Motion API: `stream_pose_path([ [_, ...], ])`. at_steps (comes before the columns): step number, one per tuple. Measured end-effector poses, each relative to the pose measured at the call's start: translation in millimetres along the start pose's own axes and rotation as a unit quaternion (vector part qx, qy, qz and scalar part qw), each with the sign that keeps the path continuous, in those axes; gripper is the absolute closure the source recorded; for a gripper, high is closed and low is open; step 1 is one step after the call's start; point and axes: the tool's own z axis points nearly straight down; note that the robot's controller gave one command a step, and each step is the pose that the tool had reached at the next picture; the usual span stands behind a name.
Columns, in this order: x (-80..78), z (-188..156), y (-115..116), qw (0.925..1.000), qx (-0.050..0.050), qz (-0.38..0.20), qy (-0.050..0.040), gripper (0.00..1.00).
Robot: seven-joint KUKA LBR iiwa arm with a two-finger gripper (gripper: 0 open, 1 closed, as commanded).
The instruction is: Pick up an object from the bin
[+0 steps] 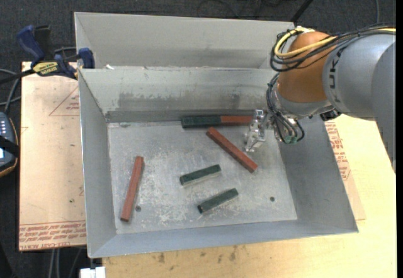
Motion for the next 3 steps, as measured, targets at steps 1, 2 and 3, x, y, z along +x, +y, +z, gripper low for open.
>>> stream_pose_path([
  [1, 3.0, 2.4, 1.6, 1.0000, -0.001, -0.001, 0.0061, 0.00],
  [2, 2.9, 2.4, 1.6, 1.0000, -0.001, -0.001, 0.0059, 0.00],
  [3, 50.4, -2.8, 20.3, 0.9996, -0.001, -0.027, 0.0012, 0.00],
])
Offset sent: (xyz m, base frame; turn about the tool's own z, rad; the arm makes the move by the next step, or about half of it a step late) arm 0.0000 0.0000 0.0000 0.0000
